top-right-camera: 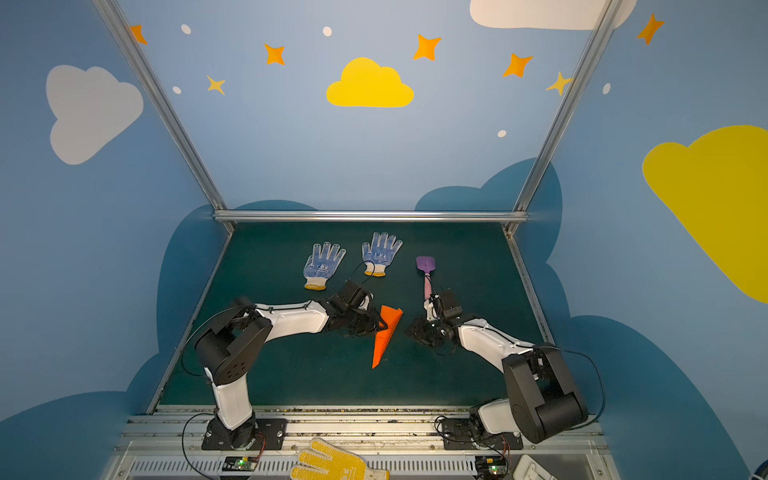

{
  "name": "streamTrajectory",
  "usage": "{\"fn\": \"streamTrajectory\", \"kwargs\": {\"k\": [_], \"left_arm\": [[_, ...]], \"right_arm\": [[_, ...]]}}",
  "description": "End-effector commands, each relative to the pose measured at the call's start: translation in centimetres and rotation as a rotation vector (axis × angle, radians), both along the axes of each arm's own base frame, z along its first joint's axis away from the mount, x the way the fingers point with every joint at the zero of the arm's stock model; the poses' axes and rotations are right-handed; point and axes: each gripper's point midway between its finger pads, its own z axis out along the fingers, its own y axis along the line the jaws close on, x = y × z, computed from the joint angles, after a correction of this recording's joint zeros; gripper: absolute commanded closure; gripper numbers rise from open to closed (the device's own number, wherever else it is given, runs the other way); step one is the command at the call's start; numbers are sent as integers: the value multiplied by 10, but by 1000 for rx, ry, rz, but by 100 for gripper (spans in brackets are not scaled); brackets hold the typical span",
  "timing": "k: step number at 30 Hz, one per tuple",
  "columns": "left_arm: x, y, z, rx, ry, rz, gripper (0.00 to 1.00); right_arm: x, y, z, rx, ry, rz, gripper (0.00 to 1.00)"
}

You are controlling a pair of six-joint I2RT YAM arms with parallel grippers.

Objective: Fold a paper plane with a square sheet of paper (fold left side to right side)
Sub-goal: 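Open the left gripper and lift it off the plane while the right gripper withdraws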

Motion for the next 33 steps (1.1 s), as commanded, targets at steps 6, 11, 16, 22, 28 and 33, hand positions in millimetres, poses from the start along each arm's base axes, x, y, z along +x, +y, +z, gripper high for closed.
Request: {"fn": "streamTrajectory", "kwargs": {"k": [6, 11, 16, 22, 28, 33], "left_arm": [[-17, -8, -19, 72, 14, -48, 74], [-8, 9, -8, 177, -66, -13, 96], [13, 54, 29, 437, -263, 49, 97], [25, 91, 52, 687, -361, 26, 97], [26, 103, 43, 804, -353, -28, 96], [22, 102, 25, 816, -328, -60, 96]], "right_arm": [[-1, -9, 8, 0, -22, -32, 59], [-6, -10, 21, 19, -40, -27, 59], [-20, -8, 29, 54, -50, 0, 59], [-41, 1, 26, 80, -40, 26, 59], [-55, 8, 23, 81, -41, 36, 59], [-59, 9, 22, 76, -44, 39, 59]]}}
